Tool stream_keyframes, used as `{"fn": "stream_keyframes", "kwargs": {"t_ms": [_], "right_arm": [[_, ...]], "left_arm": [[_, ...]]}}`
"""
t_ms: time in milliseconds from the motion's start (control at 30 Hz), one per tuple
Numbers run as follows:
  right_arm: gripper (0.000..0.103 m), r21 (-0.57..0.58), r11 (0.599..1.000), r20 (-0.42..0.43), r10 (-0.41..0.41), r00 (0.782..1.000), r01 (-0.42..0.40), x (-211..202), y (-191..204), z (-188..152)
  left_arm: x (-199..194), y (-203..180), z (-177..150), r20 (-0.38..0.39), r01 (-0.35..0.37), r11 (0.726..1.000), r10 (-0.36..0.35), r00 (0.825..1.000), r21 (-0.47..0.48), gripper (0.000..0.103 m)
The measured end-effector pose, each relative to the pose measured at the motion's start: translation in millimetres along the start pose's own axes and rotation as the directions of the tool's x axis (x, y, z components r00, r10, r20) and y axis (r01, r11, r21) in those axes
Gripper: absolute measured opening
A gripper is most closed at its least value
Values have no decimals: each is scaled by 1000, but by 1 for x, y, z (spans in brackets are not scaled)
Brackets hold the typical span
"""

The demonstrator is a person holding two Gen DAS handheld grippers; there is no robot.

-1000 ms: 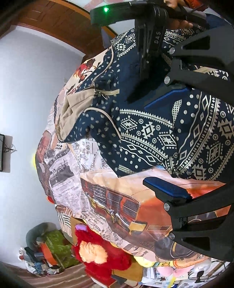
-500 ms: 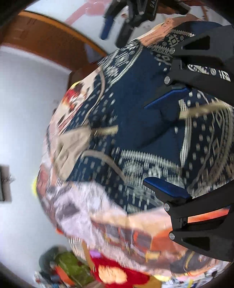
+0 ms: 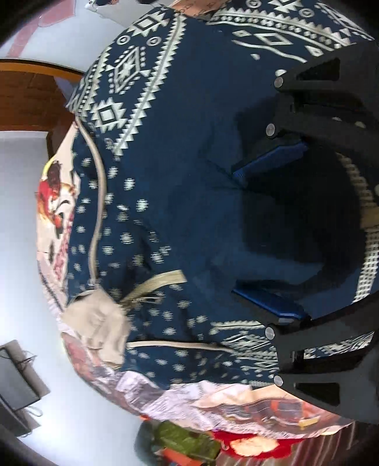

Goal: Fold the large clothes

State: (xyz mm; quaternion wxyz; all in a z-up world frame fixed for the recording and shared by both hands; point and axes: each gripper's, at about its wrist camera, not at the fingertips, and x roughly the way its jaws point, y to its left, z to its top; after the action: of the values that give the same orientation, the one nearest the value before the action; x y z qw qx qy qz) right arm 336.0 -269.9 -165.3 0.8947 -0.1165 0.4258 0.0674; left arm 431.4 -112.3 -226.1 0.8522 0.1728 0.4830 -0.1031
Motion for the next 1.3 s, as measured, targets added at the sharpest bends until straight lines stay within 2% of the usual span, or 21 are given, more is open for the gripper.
{"fn": "stream_keyframes", "kwargs": {"t_ms": [33, 67, 100, 133, 167, 267, 367, 467, 567, 633, 700, 733, 833, 967, 1067, 1133, 1300], "right_arm": [[81, 7, 1000, -13, 1, 1000, -1, 2, -3, -3], [81, 16, 1000, -25, 7, 1000, -7, 6, -7, -6], [81, 29, 999, -39, 15, 999, -14, 9, -12, -8], [81, 39, 999, -50, 19, 999, -17, 12, -14, -10], [81, 51, 999, -58, 23, 998, -20, 13, -17, -11], [81, 74, 996, -63, 43, 997, -38, 16, -22, -12], [81, 59, 998, -59, 42, 997, -39, 17, -17, -5], [81, 54, 998, -48, 44, 998, -41, 18, -13, 4], [81, 78, 995, -33, 63, 997, -61, 17, -13, 15], [81, 89, 994, -27, 70, 997, -67, 16, -14, 21], [81, 93, 993, -23, 73, 997, -70, 16, -14, 26], [81, 97, 993, -25, 73, 997, -70, 18, -14, 28], [81, 119, 991, -51, 76, 996, -69, 29, -15, 33], [81, 162, 983, -121, 112, 986, -92, 57, -13, 30], [81, 204, 972, -165, 154, 974, -119, 75, -11, 25], [81, 219, 968, -186, 166, 968, -124, 84, -10, 23], [83, 223, 967, -212, 172, 962, -123, 89, -9, 22]], "left_arm": [[0, 0, 3, 3, 7, 1000, -7, 1000, 4, 55], [0, -1, 5, 3, 16, 1000, -16, 1000, 6, 47], [0, -1, 8, 1, 6, 1000, -6, 1000, 3, 33], [-1, -1, 11, 2, -22, 1000, 22, 1000, 3, 24], [-3, 0, 14, 9, -34, 999, 34, 999, 2, 23], [-18, 11, 29, 59, -1, 999, 4, 998, -43, 19], [-52, 30, 51, 154, 35, 994, -19, 988, -101, 17], [-97, 53, 71, 268, 75, 985, -31, 963, -156, 17], [-147, 90, 79, 380, 121, 967, -26, 924, -226, 17], [-168, 112, 79, 420, 142, 954, -19, 907, -265, 16], [-179, 131, 74, 434, 151, 942, -7, 901, -298, 16], [-181, 141, 70, 434, 146, 937, 6, 901, -317, 16], [-174, 165, 52, 399, 111, 926, 46, 916, -362, 16], [-123, 185, 20, 273, 149, 898, -34, 961, -413, 16], [-85, 187, -3, 179, 132, 894, -59, 982, -427, 16], [-62, 187, -23, 129, 133, 887, -84, 988, -443, 17], [-27, 193, -61, 36, 91, 870, -84, 996, -485, 17]]}}
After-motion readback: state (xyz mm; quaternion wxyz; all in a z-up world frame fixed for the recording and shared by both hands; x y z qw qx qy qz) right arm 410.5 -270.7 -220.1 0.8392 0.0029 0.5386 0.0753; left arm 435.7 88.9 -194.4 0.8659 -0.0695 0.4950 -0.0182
